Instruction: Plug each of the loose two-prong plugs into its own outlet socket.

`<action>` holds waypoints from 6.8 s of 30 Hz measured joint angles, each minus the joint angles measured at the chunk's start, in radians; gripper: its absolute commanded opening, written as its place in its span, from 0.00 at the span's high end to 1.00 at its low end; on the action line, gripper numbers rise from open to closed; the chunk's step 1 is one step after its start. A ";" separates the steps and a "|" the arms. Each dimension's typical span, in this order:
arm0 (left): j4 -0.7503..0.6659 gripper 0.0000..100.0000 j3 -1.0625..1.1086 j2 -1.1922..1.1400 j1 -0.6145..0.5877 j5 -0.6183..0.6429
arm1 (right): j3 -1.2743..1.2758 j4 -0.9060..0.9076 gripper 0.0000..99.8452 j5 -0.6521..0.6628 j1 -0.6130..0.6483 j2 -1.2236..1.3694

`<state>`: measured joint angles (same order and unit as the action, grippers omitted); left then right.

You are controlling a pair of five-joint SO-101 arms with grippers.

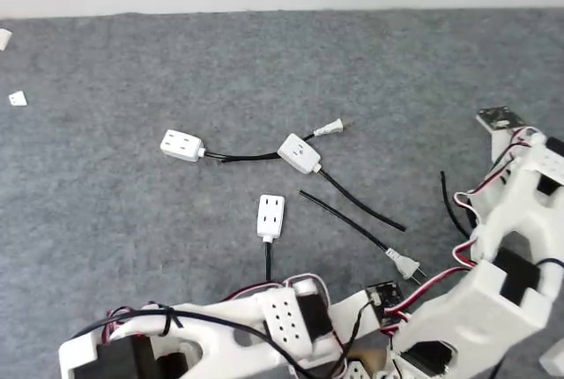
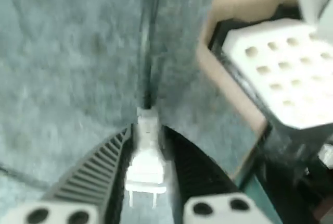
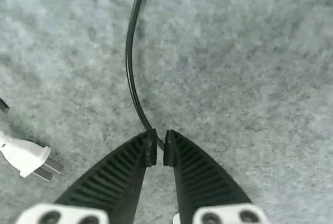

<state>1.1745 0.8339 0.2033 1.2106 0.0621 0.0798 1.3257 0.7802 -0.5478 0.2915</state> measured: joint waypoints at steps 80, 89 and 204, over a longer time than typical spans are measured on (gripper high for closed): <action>-0.532 0.92 0.471 0.592 -1.037 0.258 | 0.416 -0.388 0.93 -1.073 0.875 -0.255; -0.592 0.87 0.473 0.586 -1.056 0.238 | 0.450 -0.400 0.89 -1.076 0.875 -0.255; -0.493 0.99 0.502 0.640 -1.022 -0.158 | 0.555 -0.216 0.99 -0.766 1.223 -0.951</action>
<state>0.6820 1.3357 0.8431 0.1887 -0.0959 0.6352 1.1093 0.0146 0.6751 -0.6598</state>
